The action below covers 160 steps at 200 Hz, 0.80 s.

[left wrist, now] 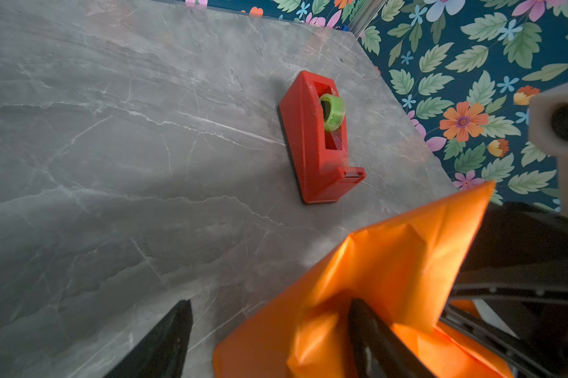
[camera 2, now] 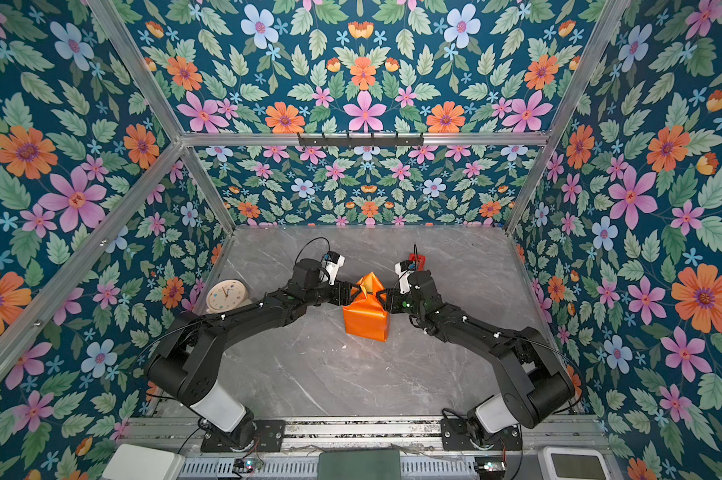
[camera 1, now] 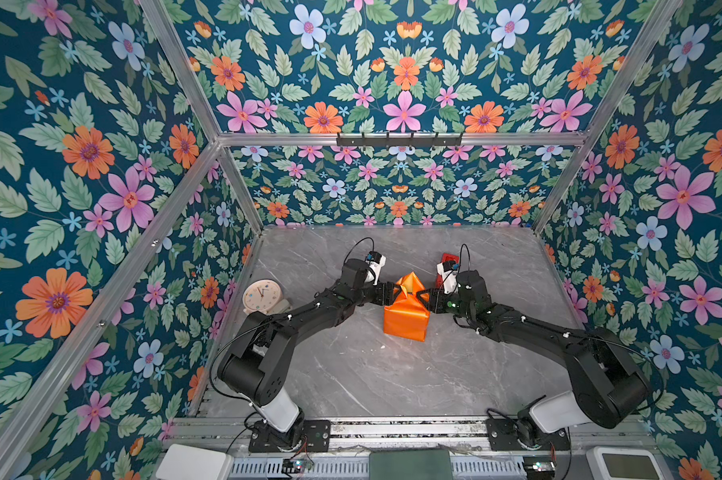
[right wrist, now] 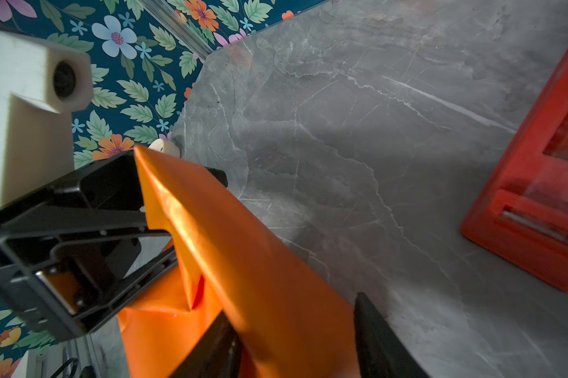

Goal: Wrap a gift box in wrapping paper
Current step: Fold the seventh fold of the wrapping paper on the gift box.

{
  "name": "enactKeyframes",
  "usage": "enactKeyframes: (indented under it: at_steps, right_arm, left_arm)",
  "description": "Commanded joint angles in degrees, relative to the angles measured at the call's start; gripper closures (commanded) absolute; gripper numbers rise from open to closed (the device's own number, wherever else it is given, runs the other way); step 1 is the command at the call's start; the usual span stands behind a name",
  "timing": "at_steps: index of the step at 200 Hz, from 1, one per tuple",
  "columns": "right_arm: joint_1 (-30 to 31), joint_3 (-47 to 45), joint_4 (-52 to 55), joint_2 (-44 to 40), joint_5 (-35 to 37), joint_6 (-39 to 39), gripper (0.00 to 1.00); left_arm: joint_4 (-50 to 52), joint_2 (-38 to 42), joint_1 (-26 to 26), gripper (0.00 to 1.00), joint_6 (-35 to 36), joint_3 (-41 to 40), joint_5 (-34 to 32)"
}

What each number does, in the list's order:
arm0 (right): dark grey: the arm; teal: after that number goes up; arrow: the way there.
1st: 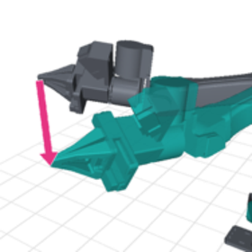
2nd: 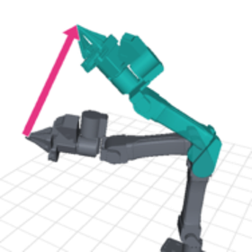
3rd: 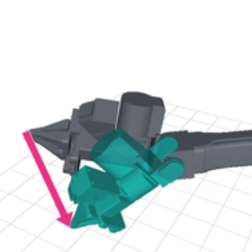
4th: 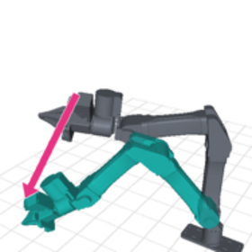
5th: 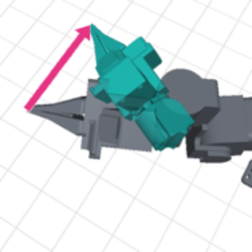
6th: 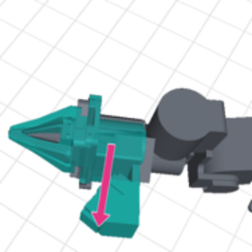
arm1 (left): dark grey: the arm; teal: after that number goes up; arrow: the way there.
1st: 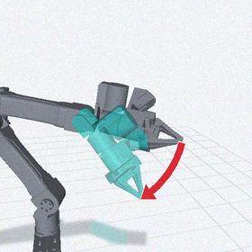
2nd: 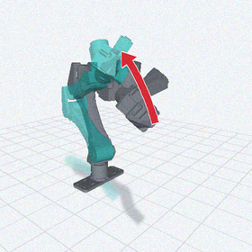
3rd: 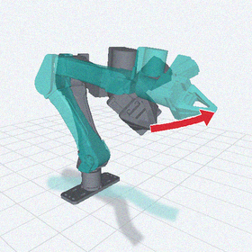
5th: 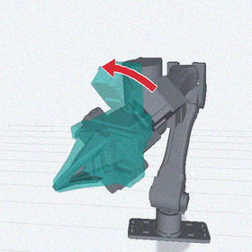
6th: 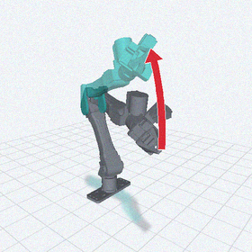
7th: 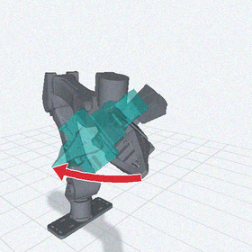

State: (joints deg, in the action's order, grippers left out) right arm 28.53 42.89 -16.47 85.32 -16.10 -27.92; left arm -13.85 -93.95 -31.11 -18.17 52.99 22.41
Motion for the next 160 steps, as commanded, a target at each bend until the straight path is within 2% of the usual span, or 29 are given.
enactKeyframes:
  at_steps: [1, 34, 80, 99, 160]
  right_arm:
    - [0.16, -0.16, 7.24, 0.11, -1.26, 1.77, 0.47]
    - [0.14, 0.08, 7.42, 0.18, -1.32, 1.9, 0.47]
    - [0.19, 0.35, 7.43, 0.29, -1.57, 1.77, 0.47]
    - [0.18, 0.46, 7.58, 0.16, -1.64, 1.73, 0.47]
    - [0.16, 0.79, 7.85, 0.21, -1.74, 1.99, 0.47]
  left_arm:
    - [-0.63, 0.06, 0.09, 0.23, 2.73, 0.36, 1.75]
    - [-0.87, 0.08, 0.09, 0.23, 4.75, 0.45, 4.26]
    - [-3.43, -0.31, 0.06, 0.23, 4.16, 0.22, 7.22]
    - [-2.59, -1.42, 0.08, 0.23, 3.98, 1.09, 5.57]
    - [-2.94, -2.47, 0.08, 0.23, 4.19, 2.03, 5.87]
